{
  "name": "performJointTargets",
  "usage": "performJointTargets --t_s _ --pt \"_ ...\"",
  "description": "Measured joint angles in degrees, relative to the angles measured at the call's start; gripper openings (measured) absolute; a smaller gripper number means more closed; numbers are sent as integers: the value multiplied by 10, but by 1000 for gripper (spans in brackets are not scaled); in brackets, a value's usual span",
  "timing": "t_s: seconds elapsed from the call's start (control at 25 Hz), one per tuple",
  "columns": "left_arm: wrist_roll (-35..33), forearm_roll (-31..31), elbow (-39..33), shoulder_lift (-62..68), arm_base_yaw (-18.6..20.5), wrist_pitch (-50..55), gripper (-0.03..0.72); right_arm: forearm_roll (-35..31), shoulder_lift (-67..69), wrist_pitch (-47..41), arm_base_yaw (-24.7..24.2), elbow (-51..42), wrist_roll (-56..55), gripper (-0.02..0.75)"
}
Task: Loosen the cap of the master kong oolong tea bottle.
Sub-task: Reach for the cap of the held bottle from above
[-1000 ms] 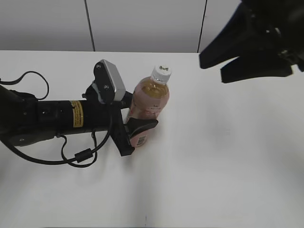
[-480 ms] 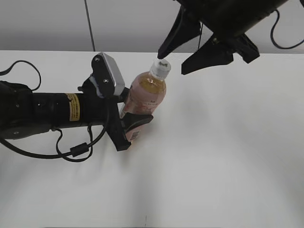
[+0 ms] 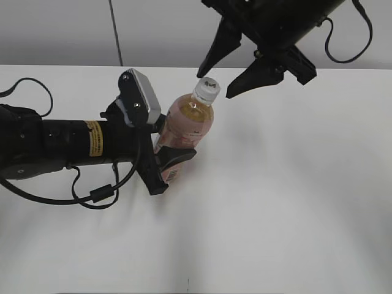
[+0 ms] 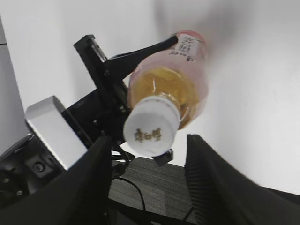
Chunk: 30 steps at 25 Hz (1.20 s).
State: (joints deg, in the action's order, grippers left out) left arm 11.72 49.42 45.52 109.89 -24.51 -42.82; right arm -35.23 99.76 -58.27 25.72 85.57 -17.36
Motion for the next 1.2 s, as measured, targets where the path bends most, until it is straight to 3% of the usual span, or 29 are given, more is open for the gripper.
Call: performJointTargets --t_s 0.24,1.2 --pt "0 0 0 0 0 1 386 31 7 -3 0 0 -28 385" --pt "0 0 0 0 0 19 386 -5 35 29 6 4 -34 384"
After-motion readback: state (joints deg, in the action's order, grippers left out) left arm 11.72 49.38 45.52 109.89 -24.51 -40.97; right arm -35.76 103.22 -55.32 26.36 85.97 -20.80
